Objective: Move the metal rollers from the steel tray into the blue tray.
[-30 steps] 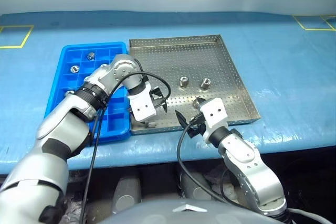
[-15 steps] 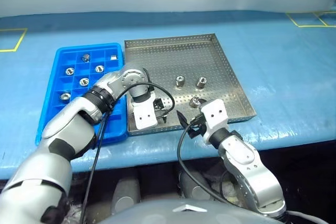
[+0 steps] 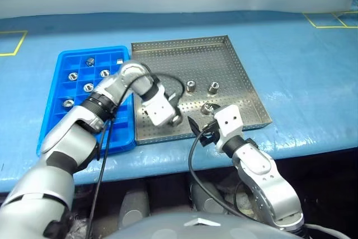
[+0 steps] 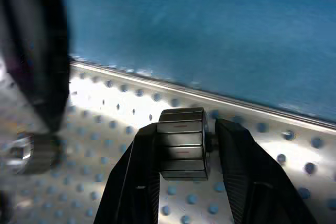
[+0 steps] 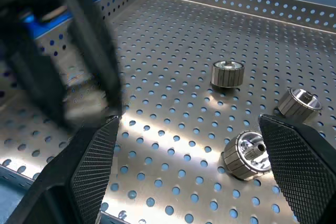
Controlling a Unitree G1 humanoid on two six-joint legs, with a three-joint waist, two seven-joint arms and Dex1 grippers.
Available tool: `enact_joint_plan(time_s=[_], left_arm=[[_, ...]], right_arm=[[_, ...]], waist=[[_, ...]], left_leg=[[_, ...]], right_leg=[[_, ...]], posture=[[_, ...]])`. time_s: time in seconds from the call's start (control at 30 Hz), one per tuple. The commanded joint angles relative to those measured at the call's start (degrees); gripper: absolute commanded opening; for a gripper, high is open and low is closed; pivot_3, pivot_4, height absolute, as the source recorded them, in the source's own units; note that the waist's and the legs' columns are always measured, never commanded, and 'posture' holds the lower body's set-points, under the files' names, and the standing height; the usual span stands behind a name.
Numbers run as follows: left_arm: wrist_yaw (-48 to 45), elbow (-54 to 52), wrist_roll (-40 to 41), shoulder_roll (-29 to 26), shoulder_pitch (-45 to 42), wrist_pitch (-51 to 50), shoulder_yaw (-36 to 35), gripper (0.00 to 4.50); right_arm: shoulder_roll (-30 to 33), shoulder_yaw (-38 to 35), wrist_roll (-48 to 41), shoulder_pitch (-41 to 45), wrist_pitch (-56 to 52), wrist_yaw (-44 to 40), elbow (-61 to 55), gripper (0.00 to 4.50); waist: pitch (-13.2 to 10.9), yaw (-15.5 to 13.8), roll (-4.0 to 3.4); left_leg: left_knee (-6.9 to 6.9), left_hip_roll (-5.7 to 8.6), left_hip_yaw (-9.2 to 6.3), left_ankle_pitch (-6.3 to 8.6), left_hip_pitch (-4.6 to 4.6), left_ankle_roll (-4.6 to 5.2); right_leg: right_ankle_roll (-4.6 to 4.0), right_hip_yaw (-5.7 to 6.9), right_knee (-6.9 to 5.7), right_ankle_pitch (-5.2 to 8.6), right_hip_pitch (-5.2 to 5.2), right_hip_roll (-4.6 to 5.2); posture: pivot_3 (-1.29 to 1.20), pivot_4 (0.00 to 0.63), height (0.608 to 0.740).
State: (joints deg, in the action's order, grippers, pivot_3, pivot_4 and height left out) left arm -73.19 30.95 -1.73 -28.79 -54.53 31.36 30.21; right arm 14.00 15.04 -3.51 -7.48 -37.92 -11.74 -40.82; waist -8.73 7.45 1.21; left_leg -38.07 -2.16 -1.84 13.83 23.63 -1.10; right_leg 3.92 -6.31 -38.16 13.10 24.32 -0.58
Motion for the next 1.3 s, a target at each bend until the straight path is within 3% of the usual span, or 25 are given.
enact_joint_plan(time_s=[0.03,0.17,0.33,0.53,0.8,1.2,1.3], left_arm=[[15.4,-9.5,-1.6,-1.1,5.6,-11.2,-10.3,1.3],[29.8,-28.3,-3.3,-1.2,20.2,-31.1,-21.2,1.3],[45.3,-49.2,-7.5,3.8,37.6,-50.8,-31.7,1.3],[54.0,-65.0,-9.6,9.8,52.0,-66.5,-39.3,1.3],[59.8,-72.2,-10.4,13.6,60.6,-76.2,-44.0,1.3],[64.5,-73.4,-12.0,15.5,63.4,-89.3,-41.3,1.3],[64.1,-74.7,-11.0,15.7,63.6,-92.4,-40.9,2.29]], right_arm=[[0.0,0.3,-0.7,1.3,0.9,-1.2,-0.6,4.5],[1.0,1.4,-1.5,4.0,0.9,-4.0,0.6,4.5],[2.8,3.2,-3.3,7.9,0.8,-9.0,2.3,4.5],[4.3,5.6,-5.2,12.1,1.2,-14.4,4.6,4.5],[5.0,9.0,-5.6,15.7,3.0,-19.3,7.8,4.5],[5.0,9.2,-5.2,16.3,4.1,-20.5,8.7,4.5],[5.1,9.1,-5.0,15.9,4.0,-20.3,8.5,4.5]], waist=[[0.0,-0.3,-0.03],[0.0,-1.1,-0.1],[0.0,-3.8,-0.09],[0.0,-7.4,-0.03],[0.0,-10.0,0.03],[0.0,-10.9,0.06],[0.0,-10.7,0.05]], left_leg=[[0.01,-0.01,-0.01,0.0,-0.03,0.0],[0.12,-0.04,-0.04,-0.01,-0.09,-0.02],[0.08,-0.03,-0.1,-0.03,-0.06,-0.05],[0.02,-0.01,-0.08,-0.06,-0.13,-0.1],[0.1,-0.01,-0.1,-0.1,-0.75,-0.14],[0.29,-0.01,-0.08,-0.09,-0.73,-0.15],[0.3,-0.02,-0.06,-0.09,-0.74,-0.15]], right_leg=[[-0.01,0.0,-0.04,0.0,-0.01,-0.01],[-0.07,0.04,-0.15,0.02,0.0,-0.03],[-0.1,0.12,-0.23,0.04,0.04,-0.01],[-0.08,0.18,-0.19,0.04,-0.07,0.04],[-0.44,0.28,0.12,0.23,-0.79,0.11],[-0.45,0.28,0.24,0.24,-0.72,0.12],[-0.46,0.28,0.26,0.24,-0.71,0.13]], posture=[[-0.02,0.15,0.74],[0.03,0.15,0.74],[0.11,0.15,0.74],[0.2,0.15,0.74],[0.26,0.15,0.74],[0.25,0.15,0.74],[0.25,0.15,0.74]])
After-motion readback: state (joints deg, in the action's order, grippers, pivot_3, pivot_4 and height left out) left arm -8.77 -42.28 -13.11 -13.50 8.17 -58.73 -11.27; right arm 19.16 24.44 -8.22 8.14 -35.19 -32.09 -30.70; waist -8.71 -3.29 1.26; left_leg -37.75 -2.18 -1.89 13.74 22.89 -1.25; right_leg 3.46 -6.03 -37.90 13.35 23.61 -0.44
